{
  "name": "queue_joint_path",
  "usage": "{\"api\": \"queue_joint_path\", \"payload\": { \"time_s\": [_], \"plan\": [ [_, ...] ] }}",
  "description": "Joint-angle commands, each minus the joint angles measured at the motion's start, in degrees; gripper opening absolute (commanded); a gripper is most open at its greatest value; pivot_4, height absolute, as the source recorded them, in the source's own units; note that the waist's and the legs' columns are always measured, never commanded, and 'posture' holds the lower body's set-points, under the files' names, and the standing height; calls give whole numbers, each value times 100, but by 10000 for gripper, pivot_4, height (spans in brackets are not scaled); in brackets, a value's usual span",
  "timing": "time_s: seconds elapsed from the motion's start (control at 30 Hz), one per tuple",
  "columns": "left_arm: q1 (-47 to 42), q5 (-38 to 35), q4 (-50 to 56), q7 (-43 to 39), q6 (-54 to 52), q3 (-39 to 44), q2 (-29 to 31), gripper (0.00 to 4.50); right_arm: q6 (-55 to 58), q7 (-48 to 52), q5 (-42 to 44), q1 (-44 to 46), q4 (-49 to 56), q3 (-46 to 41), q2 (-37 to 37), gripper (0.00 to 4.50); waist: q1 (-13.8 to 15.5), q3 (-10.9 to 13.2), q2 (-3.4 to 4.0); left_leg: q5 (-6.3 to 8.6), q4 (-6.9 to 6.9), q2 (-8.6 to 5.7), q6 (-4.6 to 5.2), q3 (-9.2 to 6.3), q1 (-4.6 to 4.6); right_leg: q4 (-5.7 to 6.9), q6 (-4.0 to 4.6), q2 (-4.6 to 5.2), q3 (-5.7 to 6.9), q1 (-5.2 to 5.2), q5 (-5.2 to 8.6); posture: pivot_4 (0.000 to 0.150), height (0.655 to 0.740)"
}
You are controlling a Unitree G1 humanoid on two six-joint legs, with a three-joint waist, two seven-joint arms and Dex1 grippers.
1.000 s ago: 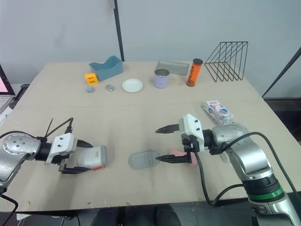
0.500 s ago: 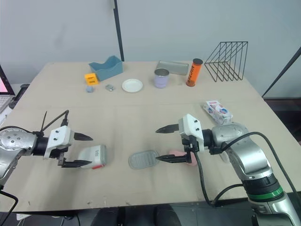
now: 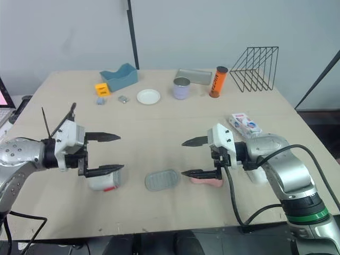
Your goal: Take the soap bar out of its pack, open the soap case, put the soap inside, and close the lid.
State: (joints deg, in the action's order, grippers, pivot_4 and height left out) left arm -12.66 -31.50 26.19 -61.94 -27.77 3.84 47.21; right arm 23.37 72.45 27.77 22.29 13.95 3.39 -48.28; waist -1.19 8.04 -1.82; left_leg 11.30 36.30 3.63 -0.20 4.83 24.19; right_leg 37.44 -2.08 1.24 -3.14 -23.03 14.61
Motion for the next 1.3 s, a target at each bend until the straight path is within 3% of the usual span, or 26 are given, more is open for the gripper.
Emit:
{"api": "queue_joint_path", "payload": {
  "time_s": [0.03, 0.27, 0.6, 0.97, 1.3],
  "plan": [
    [53, -50, 132, -24, 7, -206, -82, 44913, 73, -85, -147, 134, 72, -110, -194, 45000, 1, 0, 1, 0, 0, 1, 0, -3, 0, 0, 1, -3, 2, 0, 1, 1500, 7393],
    [-77, 46, -9, 54, 92, -650, -440, 44913, 244, 5, -234, -15, 232, -159, -558, 45000, 22, 0, -1, 0, 4, -8, 0, -4, 2, -1, 11, 8, -3, 3, 9, 1500, 7393],
    [-135, 442, -294, -295, 564, -1144, -503, 44913, 251, 112, -813, -316, 229, 71, -1371, 45000, 15, 0, 0, 0, 3, -8, 0, -14, 1, -2, 16, 7, -5, 1, 14, 1500, 7393],
    [-118, 534, -327, -203, 605, -1145, -555, 44913, 183, -183, -1753, -333, -145, 767, -1214, 45000, 13, 0, 0, 0, 3, -9, 0, -19, 1, -2, 10, 7, -6, 1, 17, 1500, 7393],
    [-20, 566, -277, -132, 647, -1107, -570, 44913, 381, -201, -2004, -359, -174, 957, -1166, 45000, 13, 0, 0, 0, 4, -9, 0, -20, 1, -2, 10, 7, -5, 1, 16, 1500, 7393]
  ]
}}
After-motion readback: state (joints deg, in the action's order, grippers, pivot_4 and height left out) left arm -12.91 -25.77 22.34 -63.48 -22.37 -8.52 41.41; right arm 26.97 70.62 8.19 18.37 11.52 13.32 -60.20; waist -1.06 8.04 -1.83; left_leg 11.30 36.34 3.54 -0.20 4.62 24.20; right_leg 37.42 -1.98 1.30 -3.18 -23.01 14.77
